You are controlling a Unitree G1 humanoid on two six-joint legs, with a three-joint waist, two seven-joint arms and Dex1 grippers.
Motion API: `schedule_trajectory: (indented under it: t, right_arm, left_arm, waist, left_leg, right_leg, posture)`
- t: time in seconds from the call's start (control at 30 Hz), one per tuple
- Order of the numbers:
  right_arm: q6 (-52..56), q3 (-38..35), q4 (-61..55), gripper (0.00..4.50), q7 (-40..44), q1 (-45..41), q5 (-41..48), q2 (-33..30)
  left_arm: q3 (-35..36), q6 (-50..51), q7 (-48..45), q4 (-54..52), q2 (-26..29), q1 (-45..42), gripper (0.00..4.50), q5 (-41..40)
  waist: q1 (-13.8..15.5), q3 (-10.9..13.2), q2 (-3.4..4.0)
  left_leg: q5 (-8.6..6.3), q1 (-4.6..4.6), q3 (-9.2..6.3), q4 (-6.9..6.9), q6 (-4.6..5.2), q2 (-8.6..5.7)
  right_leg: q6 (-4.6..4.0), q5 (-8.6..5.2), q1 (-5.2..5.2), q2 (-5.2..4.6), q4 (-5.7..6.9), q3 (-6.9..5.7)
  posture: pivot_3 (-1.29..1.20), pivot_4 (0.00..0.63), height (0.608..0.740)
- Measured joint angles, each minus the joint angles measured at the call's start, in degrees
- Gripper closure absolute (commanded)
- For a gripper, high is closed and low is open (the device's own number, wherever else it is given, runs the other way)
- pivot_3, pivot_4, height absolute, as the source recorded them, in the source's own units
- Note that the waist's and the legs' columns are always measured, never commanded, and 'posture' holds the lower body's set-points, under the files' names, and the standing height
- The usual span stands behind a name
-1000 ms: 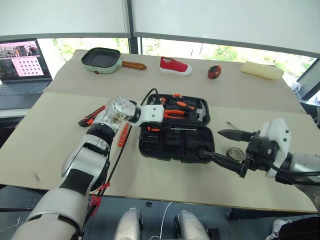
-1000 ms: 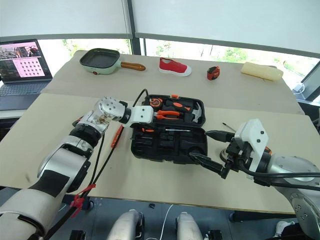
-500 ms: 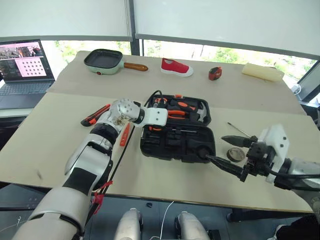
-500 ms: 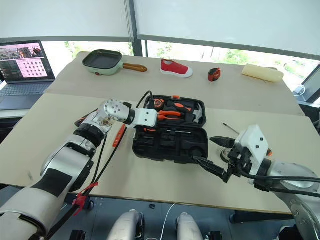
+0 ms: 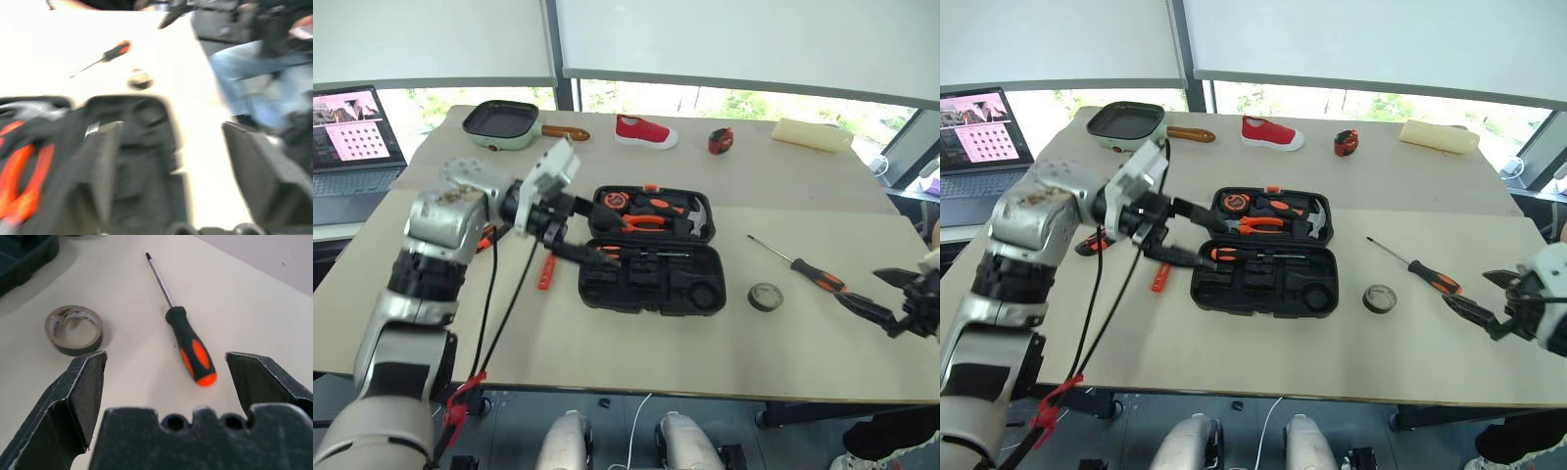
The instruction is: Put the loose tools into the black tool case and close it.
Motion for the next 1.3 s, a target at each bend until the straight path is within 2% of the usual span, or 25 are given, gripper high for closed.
schedule_trajectory:
  t: [0.23,0.5,0.6,0.83,0.87,0.9,1.1,1.17,1.3]
  right_arm:
    - [-7.0,15.1,19.3,0.0,1.9,-18.1,-9.9,1.4]
    - [-9.3,22.6,35.8,0.0,1.0,-29.0,-18.0,3.9]
    - [-9.3,22.8,38.5,0.76,1.8,-31.0,-18.5,4.5]
    - [-9.7,22.6,40.7,3.12,3.6,-32.2,-18.6,5.8]
    - [-9.9,22.5,40.5,3.39,3.7,-32.0,-18.6,5.8]
    - [-9.8,22.3,38.9,3.46,3.8,-31.2,-18.5,5.8]
    - [-2.6,20.6,23.4,3.46,4.7,-29.6,-14.3,5.9]
    - [0.6,20.1,14.3,3.46,7.1,-31.3,-10.2,6.8]
    - [4.3,26.1,-1.8,3.46,13.3,-37.1,-5.2,9.0]
  left_arm:
    - [0.8,5.6,3.9,-10.6,2.6,4.3,0.04,-3.8]
    - [2.8,7.8,8.4,-17.7,4.9,8.0,0.04,-7.1]
    - [2.8,7.7,9.7,-18.4,5.2,8.5,0.0,-7.5]
    - [2.8,7.1,10.3,-18.2,6.2,8.5,0.0,-7.8]
    - [2.7,6.8,10.3,-18.0,6.2,8.4,0.0,-7.7]
    - [2.7,6.5,10.3,-17.3,6.5,8.4,0.0,-7.5]
    - [3.4,6.7,10.0,-16.7,10.1,10.8,0.0,-8.1]
    - [5.0,6.9,10.0,-17.2,12.3,12.7,0.0,-8.4]
    - [7.0,7.0,11.2,-17.8,13.3,13.3,0.0,-8.8]
  waist:
    - [0.2,0.1,0.05]
    - [0.4,0.1,0.07]
    - [0.3,0.1,0.06]
    - [0.3,0.1,0.06]
    - [0.3,0.1,0.06]
    - [0.3,0.1,0.06]
    - [-0.3,0.3,0.35]
    - [-0.9,0.3,0.38]
    - [-1.0,0.3,0.38]
  left_leg:
    - [0.0,0.08,0.0,-0.04,0.0,-0.05]
    - [0.0,0.07,0.02,-0.04,0.0,-0.06]
    - [0.0,0.08,0.02,-0.04,0.0,-0.06]
    - [0.0,0.11,0.03,-0.05,0.0,-0.06]
    - [0.0,0.11,0.03,-0.05,0.0,-0.06]
    - [0.0,0.11,0.03,-0.05,0.0,-0.06]
    - [0.0,0.07,0.1,-0.13,0.0,-0.04]
    - [0.0,0.08,0.08,-0.22,0.0,0.0]
    - [0.0,0.09,-0.02,-0.31,-0.01,0.0]
  right_leg:
    - [0.02,-0.02,0.1,-0.02,-0.05,0.03]
    - [0.03,-0.02,0.1,-0.04,-0.08,0.05]
    - [0.02,-0.02,0.11,-0.03,-0.07,0.05]
    - [0.03,-0.02,0.13,-0.03,-0.08,0.05]
    - [0.03,-0.02,0.13,-0.03,-0.08,0.05]
    - [0.03,-0.02,0.13,-0.04,-0.07,0.05]
    - [0.03,-0.02,-0.03,-0.02,-0.02,0.17]
    - [0.01,-0.03,-0.08,0.01,-0.01,0.17]
    - [-0.01,-0.04,-0.09,0.05,-0.03,0.11]
  posture:
    - [0.0,0.15,0.74]
    - [0.0,0.15,0.74]
    - [0.0,0.15,0.74]
    - [0.0,0.15,0.74]
    - [0.0,0.15,0.74]
    - [0.0,0.15,0.74]
    - [0.0,0.15,0.74]
    - [0.0,0.15,0.74]
    - [0.0,0.15,0.74]
